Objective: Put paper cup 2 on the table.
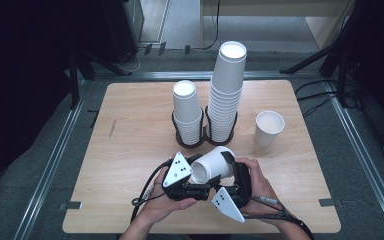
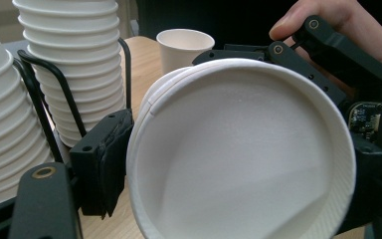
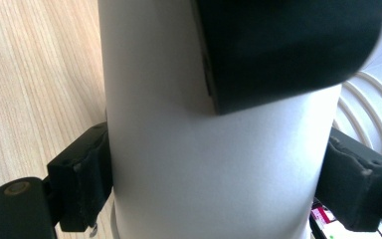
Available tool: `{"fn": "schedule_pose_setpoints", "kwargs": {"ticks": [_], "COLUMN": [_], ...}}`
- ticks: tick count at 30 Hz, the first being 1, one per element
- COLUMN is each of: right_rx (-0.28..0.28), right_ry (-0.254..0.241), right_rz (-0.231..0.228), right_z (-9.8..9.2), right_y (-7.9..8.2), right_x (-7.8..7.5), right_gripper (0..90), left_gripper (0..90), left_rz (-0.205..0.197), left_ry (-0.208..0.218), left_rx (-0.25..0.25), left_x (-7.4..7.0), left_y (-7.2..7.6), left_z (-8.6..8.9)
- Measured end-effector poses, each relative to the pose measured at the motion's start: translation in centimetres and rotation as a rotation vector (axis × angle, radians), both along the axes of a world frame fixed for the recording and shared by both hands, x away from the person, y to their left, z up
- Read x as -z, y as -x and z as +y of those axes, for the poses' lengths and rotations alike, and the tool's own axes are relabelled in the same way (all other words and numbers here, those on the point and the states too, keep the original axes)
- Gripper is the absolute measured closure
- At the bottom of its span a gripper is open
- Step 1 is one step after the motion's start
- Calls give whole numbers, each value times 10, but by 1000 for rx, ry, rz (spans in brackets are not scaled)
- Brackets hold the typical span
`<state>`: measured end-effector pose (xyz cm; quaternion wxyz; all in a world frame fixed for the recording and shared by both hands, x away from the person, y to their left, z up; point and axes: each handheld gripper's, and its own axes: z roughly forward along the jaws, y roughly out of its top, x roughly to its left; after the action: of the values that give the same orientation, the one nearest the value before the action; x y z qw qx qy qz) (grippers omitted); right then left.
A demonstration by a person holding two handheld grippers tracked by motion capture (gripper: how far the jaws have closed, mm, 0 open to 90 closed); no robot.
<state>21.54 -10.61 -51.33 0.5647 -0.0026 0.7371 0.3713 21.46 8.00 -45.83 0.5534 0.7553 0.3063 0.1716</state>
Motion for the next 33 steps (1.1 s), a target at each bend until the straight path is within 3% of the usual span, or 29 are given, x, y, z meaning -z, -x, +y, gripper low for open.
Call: {"fn": "schedule_pose_setpoints", "kwargs": {"ticks": [9,17,29,33], "right_rx": [-3,-9,-17,-24], "right_ry": [18,20,7,-6], "right_rz": [-7,-9,15,39], "right_z": [1,0,0,0], "right_y": [0,1,0,0], "right_x": [2,1,3,1], "right_gripper": [121,118,102,49], "left_gripper": [205,212,221,225], "left_rz": [0,7,16,10], "left_ry": [-19,-11,-1,-4], "left_rx": [1,9,10,2], "left_x": [0,1,2,2], "left_y": [1,0,-1,-1], "left_z": [0,2,4,4]}}
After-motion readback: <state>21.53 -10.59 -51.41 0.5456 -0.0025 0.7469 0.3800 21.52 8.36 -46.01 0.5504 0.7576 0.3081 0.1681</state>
